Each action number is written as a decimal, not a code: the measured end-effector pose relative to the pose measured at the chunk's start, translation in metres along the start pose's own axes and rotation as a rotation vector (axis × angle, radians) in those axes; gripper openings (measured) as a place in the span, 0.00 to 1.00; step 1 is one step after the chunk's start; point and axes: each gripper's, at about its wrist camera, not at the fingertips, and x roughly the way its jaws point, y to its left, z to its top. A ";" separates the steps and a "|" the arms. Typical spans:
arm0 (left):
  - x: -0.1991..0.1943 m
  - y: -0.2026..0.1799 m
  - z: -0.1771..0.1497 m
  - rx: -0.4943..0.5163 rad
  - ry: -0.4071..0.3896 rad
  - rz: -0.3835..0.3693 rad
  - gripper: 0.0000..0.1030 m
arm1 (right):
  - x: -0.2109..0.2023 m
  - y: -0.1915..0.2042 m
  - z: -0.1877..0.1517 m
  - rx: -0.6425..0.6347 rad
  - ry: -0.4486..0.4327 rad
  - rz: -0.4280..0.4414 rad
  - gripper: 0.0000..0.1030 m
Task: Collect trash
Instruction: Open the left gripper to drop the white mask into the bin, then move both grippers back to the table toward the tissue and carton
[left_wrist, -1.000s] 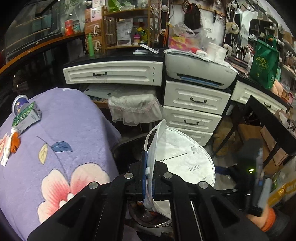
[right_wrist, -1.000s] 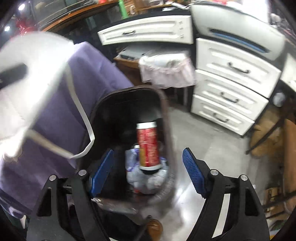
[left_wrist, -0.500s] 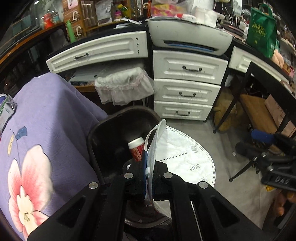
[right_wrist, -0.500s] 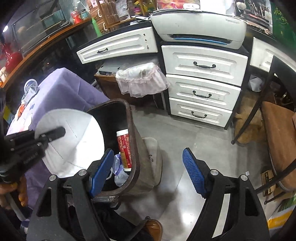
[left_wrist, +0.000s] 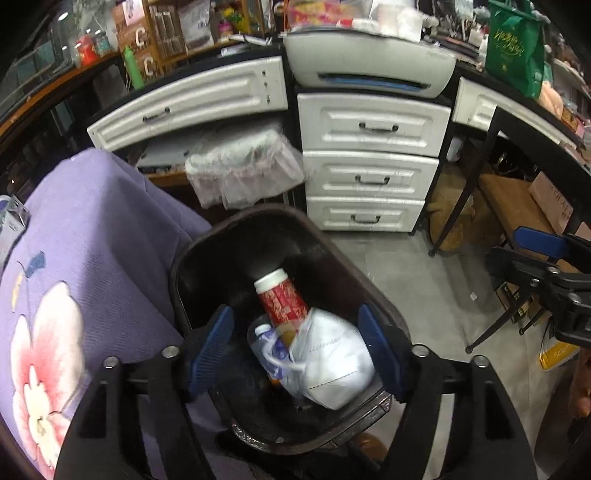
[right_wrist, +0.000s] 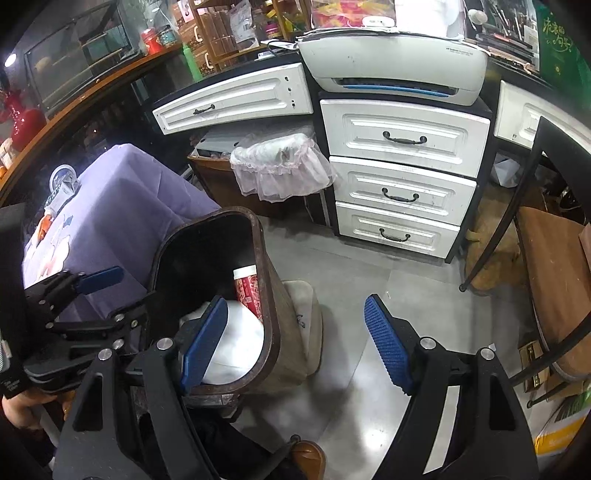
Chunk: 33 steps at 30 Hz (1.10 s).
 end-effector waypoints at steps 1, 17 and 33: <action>-0.002 -0.001 0.001 0.002 -0.003 -0.006 0.73 | -0.001 0.001 0.001 0.001 -0.003 0.001 0.74; -0.093 0.067 -0.008 -0.088 -0.170 0.033 0.81 | -0.015 0.058 0.025 -0.073 -0.039 0.143 0.74; -0.124 0.282 -0.065 -0.341 -0.130 0.400 0.80 | -0.001 0.210 0.059 -0.282 0.013 0.412 0.74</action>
